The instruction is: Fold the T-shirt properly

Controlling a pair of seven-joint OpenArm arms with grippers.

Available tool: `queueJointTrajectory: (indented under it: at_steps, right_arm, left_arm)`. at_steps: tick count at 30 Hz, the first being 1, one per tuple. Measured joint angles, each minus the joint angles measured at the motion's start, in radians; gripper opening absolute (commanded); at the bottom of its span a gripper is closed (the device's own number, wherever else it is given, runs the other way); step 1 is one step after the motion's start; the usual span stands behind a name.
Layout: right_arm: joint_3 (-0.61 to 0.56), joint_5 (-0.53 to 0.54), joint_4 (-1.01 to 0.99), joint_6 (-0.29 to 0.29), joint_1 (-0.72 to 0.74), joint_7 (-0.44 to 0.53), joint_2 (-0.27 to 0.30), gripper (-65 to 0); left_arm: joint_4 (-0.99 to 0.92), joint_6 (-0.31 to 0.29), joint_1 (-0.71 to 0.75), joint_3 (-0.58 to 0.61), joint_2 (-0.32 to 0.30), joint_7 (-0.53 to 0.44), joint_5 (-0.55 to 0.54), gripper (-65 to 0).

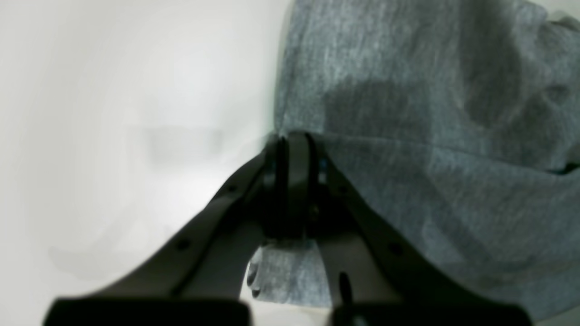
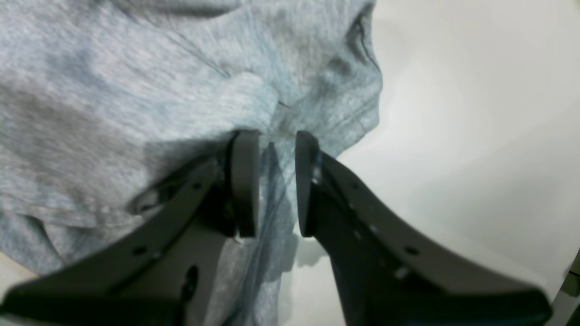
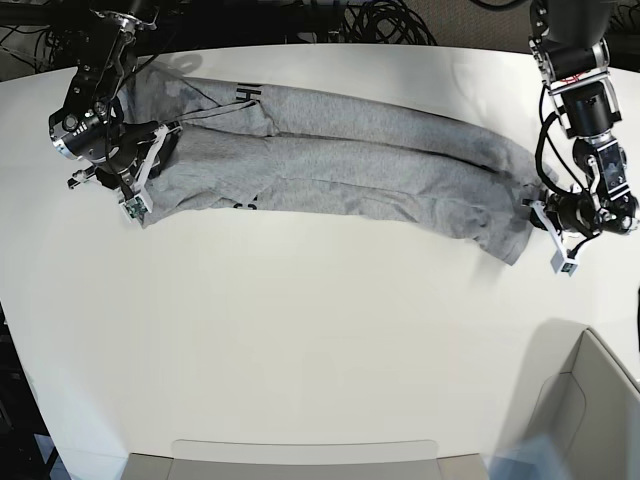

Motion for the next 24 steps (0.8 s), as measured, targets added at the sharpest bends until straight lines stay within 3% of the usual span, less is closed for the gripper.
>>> queueJointTrajectory:
  at_steps: [3, 8, 11, 24]
  right_arm:
    - [0.0, 0.001, 0.001, 0.0, 0.0, -0.001, -0.001, -50.4]
    - [0.0, 0.002, 0.003, 0.0, -0.002, 0.0, 0.003, -50.4]
    - [0.002, 0.002, 0.003, 0.0, -0.001, 0.0, 0.004, -50.4]
    - [0.002, 0.002, 0.003, 0.0, 0.0, 0.0, 0.002, -50.4]
  left_arm:
    - [-0.008, 0.0, -0.014, -0.02, -0.024, -0.005, 0.01, -65.0]
    - [-0.024, 0.015, -0.028, -0.169, -0.048, 0.032, 0.051, -65.0]
    - [-0.024, 0.021, -0.027, -0.172, -0.074, 0.046, 0.085, -65.0]
    - [-0.024, 0.024, -0.051, -0.175, -0.076, 0.079, 0.102, -65.0]
